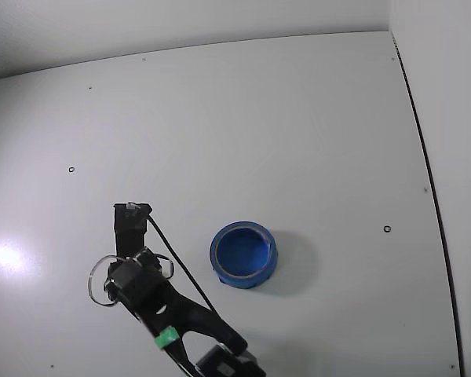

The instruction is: Grasp a block and put it in the bin.

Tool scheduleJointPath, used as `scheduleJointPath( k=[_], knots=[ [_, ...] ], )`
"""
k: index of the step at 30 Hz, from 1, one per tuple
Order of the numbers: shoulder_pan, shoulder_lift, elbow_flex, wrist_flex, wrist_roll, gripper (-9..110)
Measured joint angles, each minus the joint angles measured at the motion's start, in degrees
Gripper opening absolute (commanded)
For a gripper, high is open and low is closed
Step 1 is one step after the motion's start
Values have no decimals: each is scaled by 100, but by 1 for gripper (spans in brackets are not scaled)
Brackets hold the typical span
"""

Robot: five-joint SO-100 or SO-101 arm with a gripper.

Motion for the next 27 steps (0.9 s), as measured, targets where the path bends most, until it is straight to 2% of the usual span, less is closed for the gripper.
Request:
scheduleJointPath(
  k=[9, 20, 27],
  knots=[
    [0, -1310, -914, -35, 0, 25],
    [0, -2373, -1178, -1143, -9, 25],
    [9, -2426, -1178, -1230, -747, 25]
  ],
)
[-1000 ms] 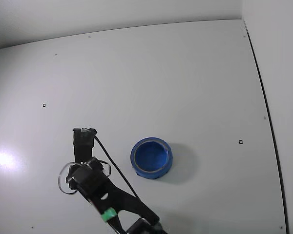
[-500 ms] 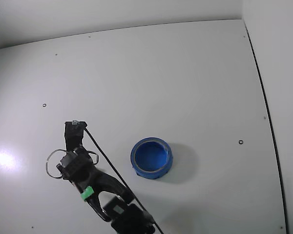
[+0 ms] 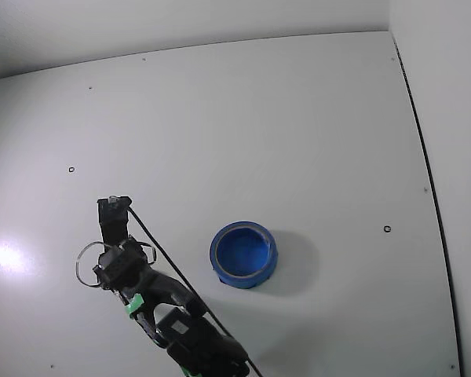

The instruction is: Grasp a block and put it in the bin.

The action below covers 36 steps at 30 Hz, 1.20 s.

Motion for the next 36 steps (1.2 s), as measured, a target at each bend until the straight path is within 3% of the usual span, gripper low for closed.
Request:
scheduleJointPath(
  k=[15, 36],
  knots=[
    [879, 633, 457, 0, -457, 25],
    [932, 615, 580, 0, -466, 25]
  ],
)
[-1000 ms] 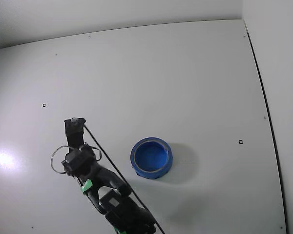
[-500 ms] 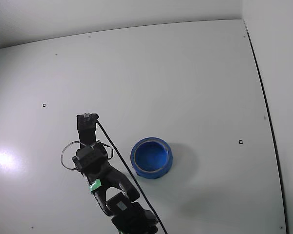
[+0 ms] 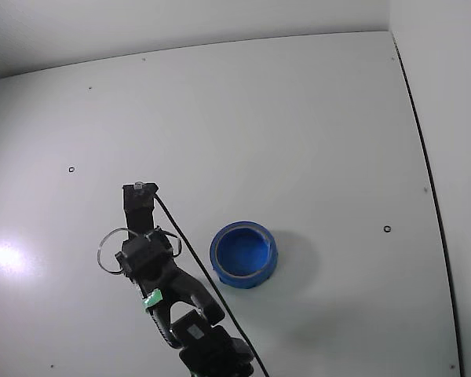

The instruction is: Grasp a block and put it in the bin.

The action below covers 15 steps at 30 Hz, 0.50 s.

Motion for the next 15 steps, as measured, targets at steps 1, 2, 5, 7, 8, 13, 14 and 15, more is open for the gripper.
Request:
scheduleJointPath(
  k=[1, 2, 5, 7, 8, 13, 14, 15],
  knots=[
    [0, -88, 0, 0, 0, 25],
    [0, -185, 0, -9, 0, 25],
    [9, -325, 0, -70, 0, 25],
    [9, -466, 0, -97, 0, 25],
    [9, -492, 9, -97, 0, 25],
    [9, -510, 0, -97, 0, 25],
    [9, -510, 0, -97, 0, 25],
    [9, -519, 0, -97, 0, 25]
  ],
)
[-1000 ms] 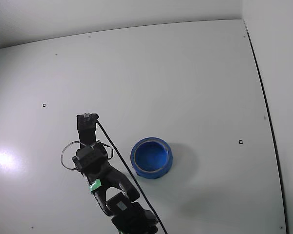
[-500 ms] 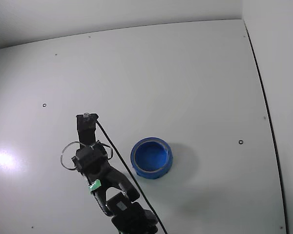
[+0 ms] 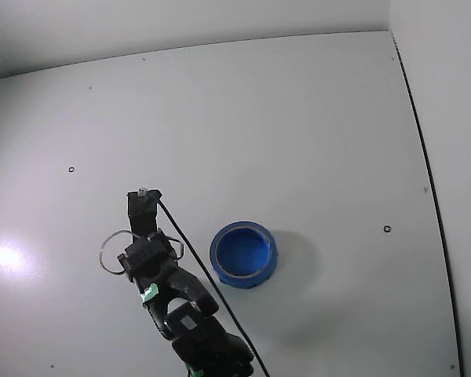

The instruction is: Grasp a block and put it in the bin.

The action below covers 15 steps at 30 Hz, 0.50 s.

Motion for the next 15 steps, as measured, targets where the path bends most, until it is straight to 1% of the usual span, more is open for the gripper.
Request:
scheduleJointPath(
  k=[3, 11, 15],
  knots=[
    [0, -53, 0, -114, 0, 25],
    [0, -79, 0, -888, 0, 25],
    [0, -79, 0, -1020, -9, 25]
  ],
)
